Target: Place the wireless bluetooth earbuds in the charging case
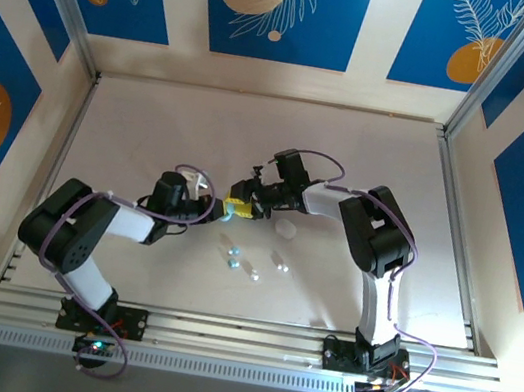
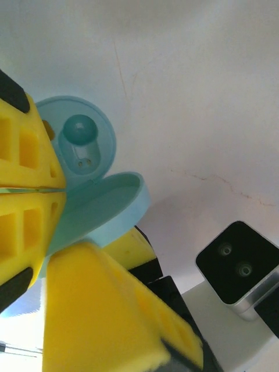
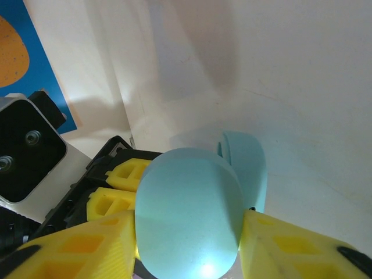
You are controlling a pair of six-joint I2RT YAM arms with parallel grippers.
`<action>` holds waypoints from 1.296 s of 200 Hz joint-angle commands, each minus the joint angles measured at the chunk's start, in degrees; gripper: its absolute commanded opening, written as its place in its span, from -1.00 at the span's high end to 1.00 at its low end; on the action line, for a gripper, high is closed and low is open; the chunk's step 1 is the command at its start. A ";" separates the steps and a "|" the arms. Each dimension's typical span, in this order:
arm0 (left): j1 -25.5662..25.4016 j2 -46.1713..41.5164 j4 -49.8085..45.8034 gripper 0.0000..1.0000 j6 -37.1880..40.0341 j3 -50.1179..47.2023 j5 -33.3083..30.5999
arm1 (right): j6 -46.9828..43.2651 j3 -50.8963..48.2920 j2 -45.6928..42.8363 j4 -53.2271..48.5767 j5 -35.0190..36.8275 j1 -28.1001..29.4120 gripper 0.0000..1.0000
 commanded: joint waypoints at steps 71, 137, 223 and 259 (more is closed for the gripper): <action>-0.74 4.99 -0.74 0.81 -0.20 4.27 2.61 | -3.44 2.64 0.33 -7.90 1.44 0.71 -0.64; -1.37 6.27 -2.48 0.75 0.46 5.83 3.05 | -6.83 4.15 -0.93 -15.50 6.60 0.53 -0.87; -1.39 3.20 0.88 0.59 -0.52 3.93 3.82 | -12.50 4.66 -8.49 -25.61 16.21 1.40 -0.97; -1.37 -0.08 3.79 0.47 -0.69 1.67 3.15 | -14.05 4.40 -11.37 -28.39 20.18 2.84 -0.94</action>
